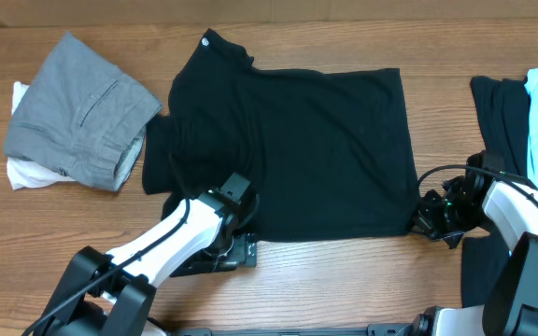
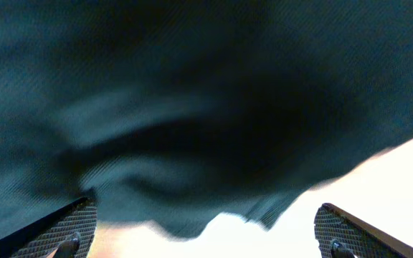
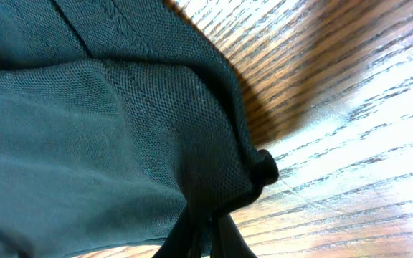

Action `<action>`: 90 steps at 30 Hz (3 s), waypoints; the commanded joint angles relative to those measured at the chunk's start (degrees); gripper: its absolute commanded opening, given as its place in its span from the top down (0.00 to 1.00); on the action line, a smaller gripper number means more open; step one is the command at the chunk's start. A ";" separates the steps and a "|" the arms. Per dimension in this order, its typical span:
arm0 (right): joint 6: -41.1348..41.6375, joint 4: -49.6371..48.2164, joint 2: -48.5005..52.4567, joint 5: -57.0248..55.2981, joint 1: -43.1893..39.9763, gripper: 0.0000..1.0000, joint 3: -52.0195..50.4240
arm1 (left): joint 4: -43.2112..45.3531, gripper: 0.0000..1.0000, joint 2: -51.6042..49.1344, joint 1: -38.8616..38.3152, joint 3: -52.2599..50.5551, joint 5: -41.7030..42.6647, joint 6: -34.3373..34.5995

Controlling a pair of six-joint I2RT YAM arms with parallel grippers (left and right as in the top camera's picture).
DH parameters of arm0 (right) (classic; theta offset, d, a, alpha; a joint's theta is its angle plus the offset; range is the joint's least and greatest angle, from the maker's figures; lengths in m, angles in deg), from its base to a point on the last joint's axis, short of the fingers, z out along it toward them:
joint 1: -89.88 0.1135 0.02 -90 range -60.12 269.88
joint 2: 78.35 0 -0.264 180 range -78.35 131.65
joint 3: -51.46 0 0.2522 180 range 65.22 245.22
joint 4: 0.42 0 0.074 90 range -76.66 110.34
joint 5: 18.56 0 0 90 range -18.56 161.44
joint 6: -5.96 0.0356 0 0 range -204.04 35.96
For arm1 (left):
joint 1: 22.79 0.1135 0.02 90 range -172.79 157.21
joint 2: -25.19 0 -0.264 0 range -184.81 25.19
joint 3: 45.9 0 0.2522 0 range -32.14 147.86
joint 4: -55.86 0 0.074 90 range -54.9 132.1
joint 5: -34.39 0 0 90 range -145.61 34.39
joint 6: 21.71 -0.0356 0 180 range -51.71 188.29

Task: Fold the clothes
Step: 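Lift the bottom hem and fold it upward toward the collar with both grippers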

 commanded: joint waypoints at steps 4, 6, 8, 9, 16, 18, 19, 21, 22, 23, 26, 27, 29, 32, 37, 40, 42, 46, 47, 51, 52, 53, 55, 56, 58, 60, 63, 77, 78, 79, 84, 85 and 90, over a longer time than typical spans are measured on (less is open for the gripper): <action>-0.20 0.07 -1.11 -0.26 -0.07 0.96 0.81 | 1.20 0.15 -0.68 -0.26 0.76 5.92 1.84; -0.22 0.04 -1.11 0.22 -0.07 0.96 0.81 | -1.31 0.20 -0.68 -0.22 0.74 3.61 3.87; -0.22 0.04 -1.11 0.59 -0.07 0.96 0.81 | -3.69 0.22 -0.68 -0.20 0.74 1.51 5.03; -0.22 0.07 -1.11 0.59 -0.07 0.96 0.81 | -4.66 0.22 -0.68 -0.20 0.74 1.14 5.01; -0.22 0.04 -1.11 0.59 -0.07 0.96 0.81 | -4.20 0.21 -0.68 -0.26 0.55 -0.37 4.15; -0.22 0.04 -1.11 0.59 -0.07 0.96 0.81 | -2.56 0.24 -0.68 -0.24 0.37 -1.64 4.92; -0.20 0.07 -1.11 0.61 -0.07 0.96 0.81 | -2.34 0.23 -0.68 -0.24 0.33 -2.78 6.27; -0.22 0.22 -1.11 0.59 -0.07 0.96 0.81 | -1.38 0.21 -0.68 -0.24 0.24 -4.09 7.08; -0.22 0.22 -1.11 0.59 -0.07 0.96 0.81 | -0.63 0.19 -0.68 -0.26 0.02 -4.52 7.08; -0.22 0.22 -1.11 0.59 -0.07 0.96 0.81 | 0.09 0.18 -0.68 -0.26 -0.31 -4.59 7.08; -0.22 0.22 -1.11 0.59 -0.07 0.96 0.81 | 2.73 0.15 -0.70 -0.26 -2.08 -1.75 6.88; -0.22 0.22 -1.11 0.59 -0.07 0.96 0.81 | 3.37 0.15 -0.70 -0.26 -2.73 -0.81 6.88; -0.20 0.20 -1.11 0.59 -0.07 0.96 0.81 | 3.63 0.16 -0.76 -0.26 -3.87 -0.50 6.97; -0.20 0.20 -1.11 0.61 -0.07 0.96 0.81 | 4.20 0.31 -0.76 -0.26 -4.46 -0.17 6.95; -0.22 0.20 -1.11 0.61 -0.07 0.96 0.81 | 2.91 0.92 -0.76 -0.22 -4.44 1.03 7.13; -0.20 0.22 -1.11 0.61 -0.07 0.96 0.81 | 1.29 0.96 -0.76 -0.15 -3.96 1.77 7.58; -0.22 0.20 -1.11 0.61 -0.07 0.96 0.81 | -1.51 0.96 -0.55 -0.13 -2.78 1.84 7.78; -0.48 0.94 -1.62 1.79 -0.07 0.96 1.97 | -8.79 0.96 0.68 -0.13 0.55 0.72 7.78; -0.44 1.42 -2.14 1.95 -0.07 0.96 2.56 | -10.51 0.96 1.07 -0.09 1.31 0.22 7.78; -0.42 5.62 -5.68 2.05 -0.07 0.96 6.25 | -17.75 0.96 2.93 -0.09 4.33 -2.89 7.87; -0.44 6.93 -6.75 2.05 -0.07 0.96 7.32 | -19.54 0.96 3.41 -0.09 5.09 -3.78 7.93; -0.44 8.26 -8.09 2.03 -0.07 0.96 8.55 | -21.24 0.96 3.87 -0.09 5.88 -4.94 7.93; -0.42 9.51 -10.38 2.03 -0.07 0.96 10.23 | -22.73 0.96 4.48 -0.09 7.02 -6.69 7.72; -0.39 9.62 -11.39 2.03 -0.07 0.96 10.82 | -23.06 0.95 4.63 -0.09 7.45 -7.04 7.37; 0.22 9.75 -12.92 2.08 -0.07 0.96 11.41 | -22.99 0.92 4.66 -0.09 8.02 -7.02 6.25; 1.11 9.97 -13.44 2.10 0.00 0.96 11.43 | -23.06 0.89 4.66 -0.09 8.07 -7.80 5.27; 1.11 9.42 -13.27 2.91 0.87 0.96 11.43 | -23.21 0.86 4.66 -0.02 8.09 -9.18 5.35; 10.45 -3.48 -11.89 4.63 3.28 0.96 11.39 | -12.31 0.92 4.66 5.20 8.15 -11.04 3.87; 11.02 -4.48 -11.41 4.50 3.28 0.96 11.39 | -11.58 0.93 4.66 5.62 8.24 -11.63 3.80; 11.69 -5.51 -10.86 4.35 3.30 0.96 11.37 | -11.04 0.95 4.66 6.14 8.35 -12.33 3.82; 14.10 -11.04 -7.06 3.54 4.13 0.96 11.26 | -5.11 0.96 4.66 10.27 9.38 -14.14 -1.68; 14.27 -12.00 -6.38 3.52 4.31 0.96 11.26 | -3.45 0.95 4.66 10.99 9.49 -14.16 -3.61; 16.65 -16.72 -3.02 3.48 5.29 0.96 11.26 | 6.86 0.88 4.66 15.13 9.62 -13.46 -11.47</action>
